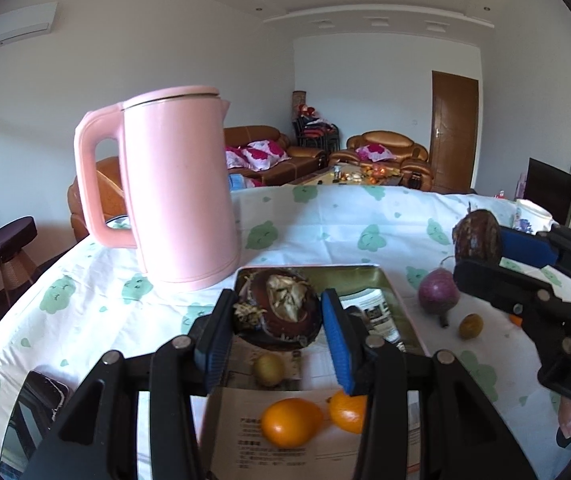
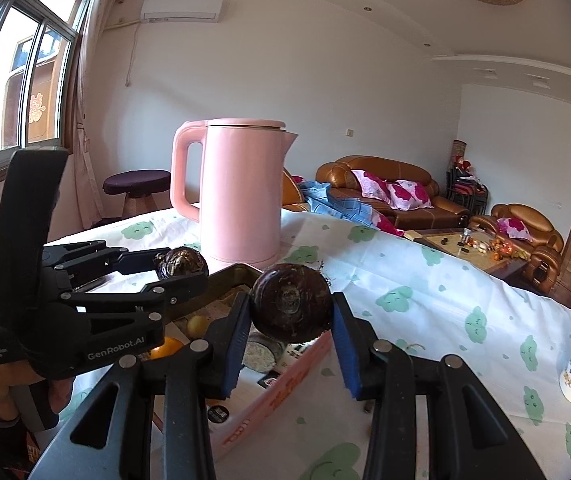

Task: Organize fruits
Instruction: 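Carry both dark brown cakes over the tin box with both grippers, then lower both cakes into the tin and open both grippers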

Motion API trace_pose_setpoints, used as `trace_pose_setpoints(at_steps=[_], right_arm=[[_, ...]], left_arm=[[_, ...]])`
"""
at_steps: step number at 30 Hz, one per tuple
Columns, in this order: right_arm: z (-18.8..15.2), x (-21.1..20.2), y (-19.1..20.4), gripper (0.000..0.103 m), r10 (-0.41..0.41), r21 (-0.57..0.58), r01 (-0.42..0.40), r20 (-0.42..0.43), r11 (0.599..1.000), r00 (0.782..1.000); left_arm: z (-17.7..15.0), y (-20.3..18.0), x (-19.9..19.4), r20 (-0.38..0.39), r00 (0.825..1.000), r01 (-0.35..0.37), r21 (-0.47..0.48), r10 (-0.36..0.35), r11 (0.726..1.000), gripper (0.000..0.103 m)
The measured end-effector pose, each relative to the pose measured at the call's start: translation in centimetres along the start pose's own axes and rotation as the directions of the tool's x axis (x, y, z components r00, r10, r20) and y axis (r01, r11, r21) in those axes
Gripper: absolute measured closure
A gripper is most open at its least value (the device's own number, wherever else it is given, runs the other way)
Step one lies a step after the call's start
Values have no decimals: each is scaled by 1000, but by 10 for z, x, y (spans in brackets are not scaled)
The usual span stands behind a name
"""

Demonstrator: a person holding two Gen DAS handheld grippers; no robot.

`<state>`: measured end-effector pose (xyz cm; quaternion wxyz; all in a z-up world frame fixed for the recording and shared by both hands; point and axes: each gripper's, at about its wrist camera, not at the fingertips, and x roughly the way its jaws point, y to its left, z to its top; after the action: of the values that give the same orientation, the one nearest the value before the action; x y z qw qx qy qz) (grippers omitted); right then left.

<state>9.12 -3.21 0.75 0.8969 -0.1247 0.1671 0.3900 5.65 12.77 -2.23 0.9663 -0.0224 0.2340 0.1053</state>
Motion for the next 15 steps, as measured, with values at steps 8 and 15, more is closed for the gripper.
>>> trace_pose_setpoints(at_steps=[8, 15], right_arm=[[-4, 16, 13, 61, 32, -17, -32, -41, 999, 999], [-11, 30, 22, 61, 55, -25, -57, -75, 998, 996]], left_arm=[[-3, 4, 8, -29, 999, -13, 10, 13, 1000, 58], [-8, 8, 15, -53, 998, -25, 10, 25, 1000, 58]])
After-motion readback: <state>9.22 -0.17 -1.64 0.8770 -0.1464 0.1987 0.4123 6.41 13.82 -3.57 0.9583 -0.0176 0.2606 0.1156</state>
